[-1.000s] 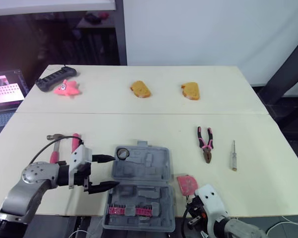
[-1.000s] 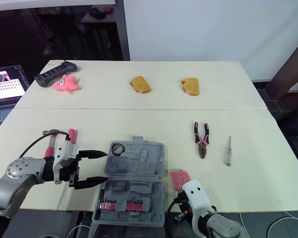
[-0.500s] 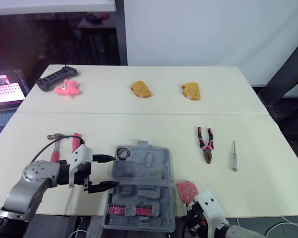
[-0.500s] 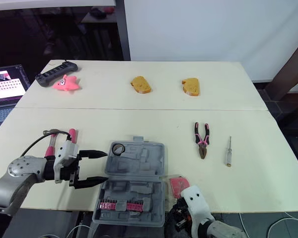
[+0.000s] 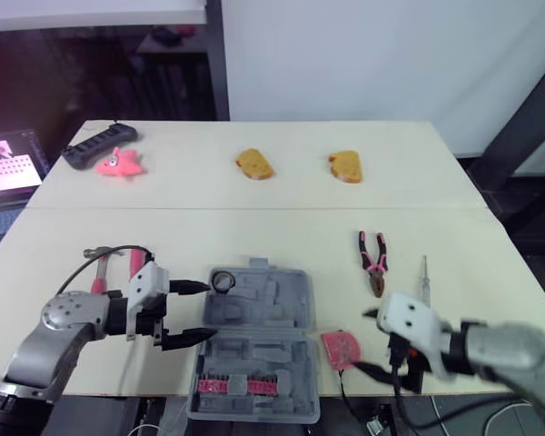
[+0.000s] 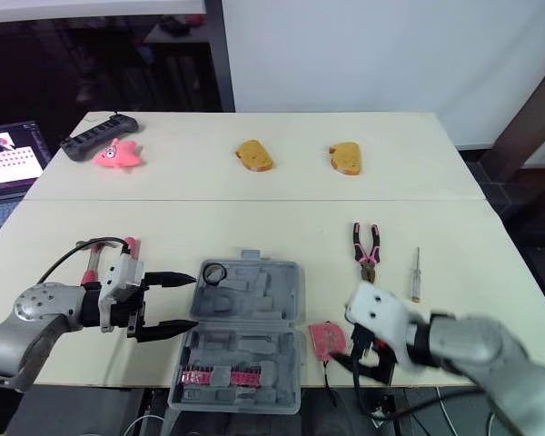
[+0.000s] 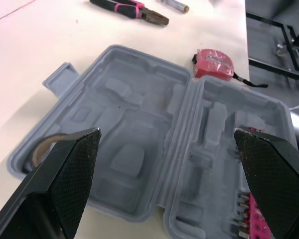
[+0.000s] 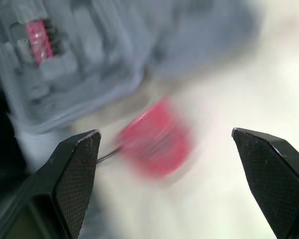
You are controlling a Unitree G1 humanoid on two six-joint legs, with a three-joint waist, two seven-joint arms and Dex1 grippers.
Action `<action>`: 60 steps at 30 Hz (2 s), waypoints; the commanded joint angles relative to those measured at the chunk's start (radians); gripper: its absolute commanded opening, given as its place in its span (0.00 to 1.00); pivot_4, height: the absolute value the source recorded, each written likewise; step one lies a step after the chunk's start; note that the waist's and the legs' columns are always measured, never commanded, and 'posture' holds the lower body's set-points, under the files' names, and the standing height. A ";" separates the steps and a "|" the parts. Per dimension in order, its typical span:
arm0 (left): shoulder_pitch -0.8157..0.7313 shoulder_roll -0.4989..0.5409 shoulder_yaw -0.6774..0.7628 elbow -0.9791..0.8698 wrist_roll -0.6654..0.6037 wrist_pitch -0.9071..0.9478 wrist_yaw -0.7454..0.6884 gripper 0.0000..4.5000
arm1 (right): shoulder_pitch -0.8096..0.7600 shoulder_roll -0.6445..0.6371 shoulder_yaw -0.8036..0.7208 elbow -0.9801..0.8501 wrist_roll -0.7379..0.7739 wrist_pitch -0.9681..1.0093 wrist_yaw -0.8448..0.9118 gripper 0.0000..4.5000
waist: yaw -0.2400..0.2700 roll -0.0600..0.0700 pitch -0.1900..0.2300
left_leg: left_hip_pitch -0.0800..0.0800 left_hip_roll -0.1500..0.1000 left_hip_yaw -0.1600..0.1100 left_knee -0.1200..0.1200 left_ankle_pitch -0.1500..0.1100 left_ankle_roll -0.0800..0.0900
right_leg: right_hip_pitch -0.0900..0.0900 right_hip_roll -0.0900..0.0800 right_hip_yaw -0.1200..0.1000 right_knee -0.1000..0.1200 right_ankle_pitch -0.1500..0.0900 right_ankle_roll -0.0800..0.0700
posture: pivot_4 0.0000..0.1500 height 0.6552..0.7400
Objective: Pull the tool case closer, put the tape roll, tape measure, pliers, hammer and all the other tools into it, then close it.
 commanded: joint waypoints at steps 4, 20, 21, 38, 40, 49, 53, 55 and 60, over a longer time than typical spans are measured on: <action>0.055 0.038 0.037 -0.090 -0.040 0.003 -0.028 1.00 | -0.193 -0.010 0.292 0.329 -0.248 -0.498 0.288 0.99 | -0.003 0.002 0.002 | -0.004 -0.001 0.001 0.001 0.000 0.000 | -0.002 -0.002 0.000 -0.002 0.002 0.004 | 1.00 1.00; 0.219 0.078 0.145 -0.231 -0.073 -0.003 -0.002 1.00 | -0.360 0.165 0.444 0.634 -0.435 -0.687 0.381 0.99 | -0.005 0.003 0.003 | -0.001 -0.001 0.001 0.002 0.000 0.001 | -0.001 -0.001 0.000 0.001 0.002 0.003 | 1.00 1.00; 0.221 0.079 0.148 -0.234 -0.074 -0.002 -0.001 1.00 | -0.359 0.169 0.449 0.643 -0.443 -0.686 0.384 0.99 | -0.005 0.004 0.003 | -0.001 -0.001 0.001 0.002 0.000 0.001 | -0.001 -0.001 0.000 0.001 0.002 0.003 | 1.00 1.00; 0.210 0.079 0.135 -0.194 -0.062 -0.026 -0.013 1.00 | -0.350 0.181 0.372 0.571 -0.318 -0.625 0.443 0.64 | -0.005 0.004 0.003 | 0.000 -0.001 0.001 0.002 0.000 0.001 | 0.001 -0.001 0.000 0.001 0.002 0.003 | 1.00 1.00; 0.199 0.078 0.128 -0.176 -0.054 -0.032 -0.013 1.00 | -0.365 0.169 0.341 0.514 -0.266 -0.555 0.458 0.64 | -0.005 0.004 0.003 | 0.000 -0.001 0.001 0.002 0.000 0.001 | 0.000 -0.001 0.000 0.001 0.002 0.003 | 1.00 1.00; 0.138 0.074 0.107 -0.098 0.000 -0.073 0.001 1.00 | -0.716 0.292 0.423 0.375 -0.327 0.117 0.293 0.64 | -0.006 0.004 0.003 | 0.001 0.000 0.000 0.002 0.000 0.001 | -0.001 0.000 0.000 0.003 0.002 0.002 | 1.00 1.00; 0.099 0.070 0.106 -0.079 0.002 -0.069 0.007 1.00 | -0.864 0.354 0.539 0.340 -0.352 0.298 0.283 0.64 | -0.002 0.005 0.004 | -0.004 -0.001 0.000 0.001 0.000 0.000 | -0.004 -0.001 -0.001 0.002 0.002 0.003 | 1.00 1.00; 0.083 0.064 0.101 -0.072 0.004 -0.072 0.009 1.00 | -0.935 0.364 0.633 0.343 -0.393 0.363 0.280 0.64 | -0.005 0.005 0.004 | -0.005 -0.001 0.000 0.002 0.000 0.000 | -0.006 -0.002 -0.001 0.002 0.003 0.003 | 1.00 1.00; 0.058 0.052 0.080 -0.062 0.011 -0.069 0.021 1.00 | -1.003 0.415 0.760 0.368 -0.408 0.463 0.236 0.64 | -0.007 0.005 0.004 | -0.004 -0.001 0.000 0.001 0.000 0.000 | -0.006 -0.001 -0.001 0.004 0.002 0.003 | 1.00 1.00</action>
